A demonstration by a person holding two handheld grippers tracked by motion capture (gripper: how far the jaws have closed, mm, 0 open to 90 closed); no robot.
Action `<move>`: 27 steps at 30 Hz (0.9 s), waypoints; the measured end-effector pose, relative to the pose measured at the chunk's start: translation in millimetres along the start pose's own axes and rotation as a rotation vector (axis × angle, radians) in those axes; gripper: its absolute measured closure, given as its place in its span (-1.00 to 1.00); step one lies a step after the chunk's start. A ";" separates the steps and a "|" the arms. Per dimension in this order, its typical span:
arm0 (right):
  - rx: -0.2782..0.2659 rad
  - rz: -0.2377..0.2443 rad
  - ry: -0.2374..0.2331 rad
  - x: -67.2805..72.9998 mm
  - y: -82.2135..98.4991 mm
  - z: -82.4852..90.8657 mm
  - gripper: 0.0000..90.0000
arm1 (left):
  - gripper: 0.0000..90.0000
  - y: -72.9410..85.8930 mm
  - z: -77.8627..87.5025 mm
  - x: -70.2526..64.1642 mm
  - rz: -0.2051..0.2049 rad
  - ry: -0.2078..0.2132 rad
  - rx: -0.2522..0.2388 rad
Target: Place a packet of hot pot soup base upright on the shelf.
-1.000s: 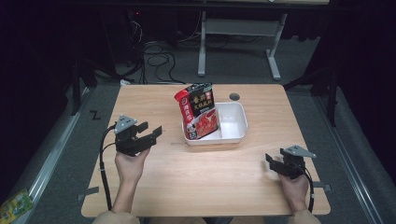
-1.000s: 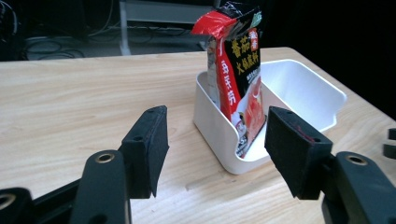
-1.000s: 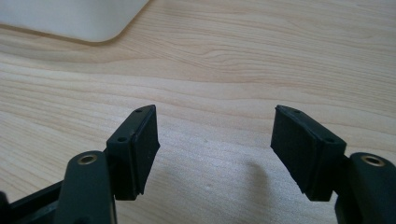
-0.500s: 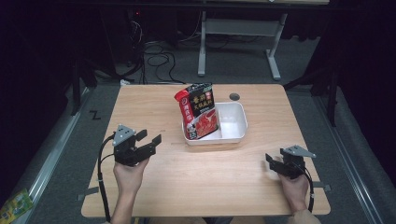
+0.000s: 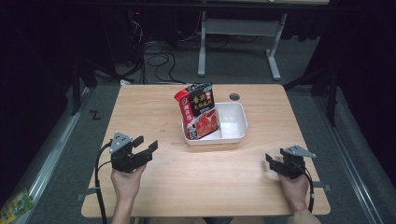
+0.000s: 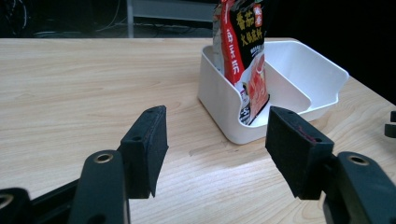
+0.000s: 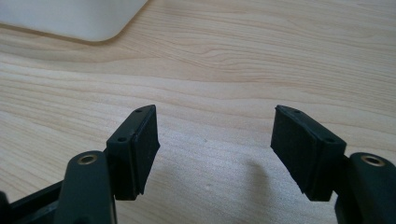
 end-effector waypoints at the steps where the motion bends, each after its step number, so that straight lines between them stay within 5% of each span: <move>1: 0.000 0.000 0.000 0.0 0.0 0.0 -0.27 | -0.13 1.7 0.0 0.6 0.005 0.006 0.004; 13: -0.001 0.001 -0.003 0.2 -0.1 -0.4 -0.27 | -0.14 18.0 -1.7 8.2 0.023 0.002 0.021; 27: 0.000 0.007 -0.004 0.3 0.0 -0.4 -0.27 | -0.17 41.2 -12.7 3.9 0.062 0.051 0.043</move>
Point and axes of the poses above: each handheld gripper's, and its own axes: z roughly backward along the jaws, y roughly out of its underside, x roughly to its left, the point moved 7 cm from there along -z, roughly forward along the jaws, and after that the axes turned 3 degrees about -z, right-handed, at the moved point
